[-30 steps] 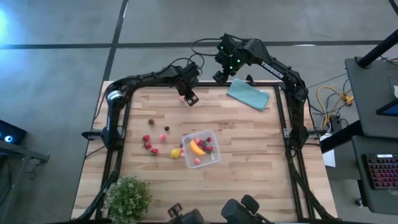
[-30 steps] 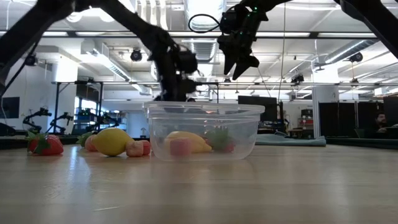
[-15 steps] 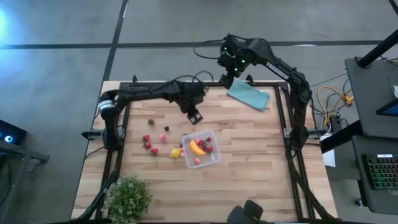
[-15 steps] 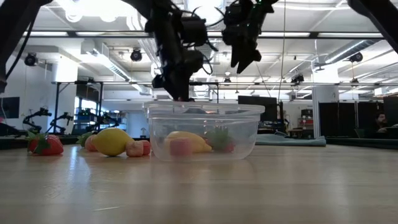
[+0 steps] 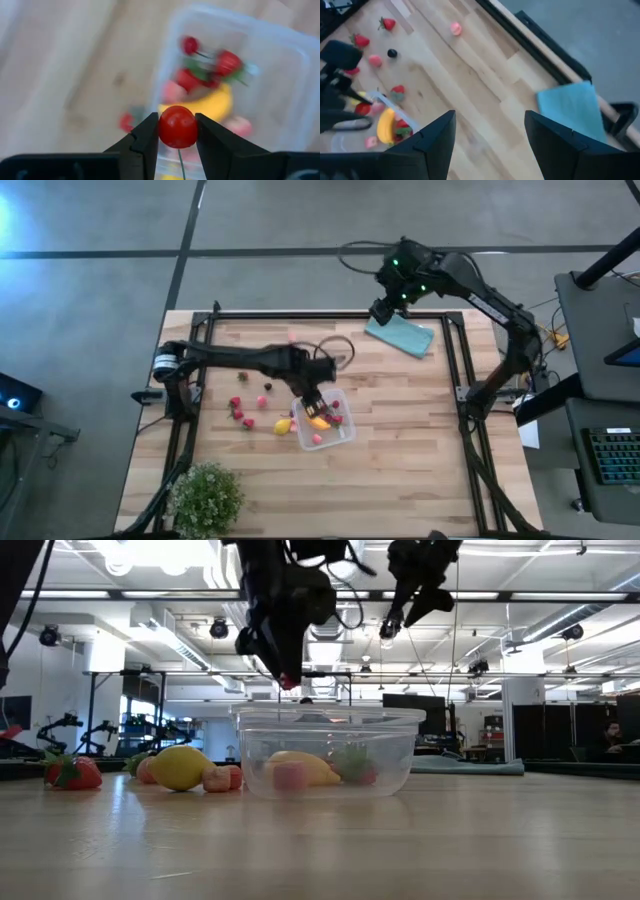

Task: Pick and placing Produce into tupperware
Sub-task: Put the red cherry into the transparent bin, then put the pink peach into the transparent bin, then put the red strawberry into the transparent bin

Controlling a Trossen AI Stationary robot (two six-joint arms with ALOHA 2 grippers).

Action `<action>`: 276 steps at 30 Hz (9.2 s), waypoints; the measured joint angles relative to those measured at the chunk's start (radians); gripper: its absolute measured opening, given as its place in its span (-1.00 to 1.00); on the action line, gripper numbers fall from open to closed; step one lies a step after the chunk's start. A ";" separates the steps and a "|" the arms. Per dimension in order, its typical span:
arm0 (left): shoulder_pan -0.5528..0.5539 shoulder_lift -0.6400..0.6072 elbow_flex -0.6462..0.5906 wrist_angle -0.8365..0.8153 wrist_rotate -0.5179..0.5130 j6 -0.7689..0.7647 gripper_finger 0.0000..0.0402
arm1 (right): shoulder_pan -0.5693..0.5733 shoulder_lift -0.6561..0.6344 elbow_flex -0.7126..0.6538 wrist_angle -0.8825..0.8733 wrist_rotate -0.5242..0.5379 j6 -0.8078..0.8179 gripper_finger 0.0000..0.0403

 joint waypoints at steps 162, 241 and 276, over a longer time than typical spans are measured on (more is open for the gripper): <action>0.611 0.167 -0.198 0.327 0.014 0.216 -0.22 | -0.070 -0.207 -0.388 0.356 0.152 0.221 0.13; -0.209 -0.058 -0.197 0.291 -0.081 -0.415 -0.23 | -0.030 -0.211 -0.388 0.153 0.150 0.124 0.13; -0.150 -0.138 -0.373 0.100 -0.136 0.038 -0.19 | -0.024 -0.211 -0.388 0.165 0.153 0.147 0.13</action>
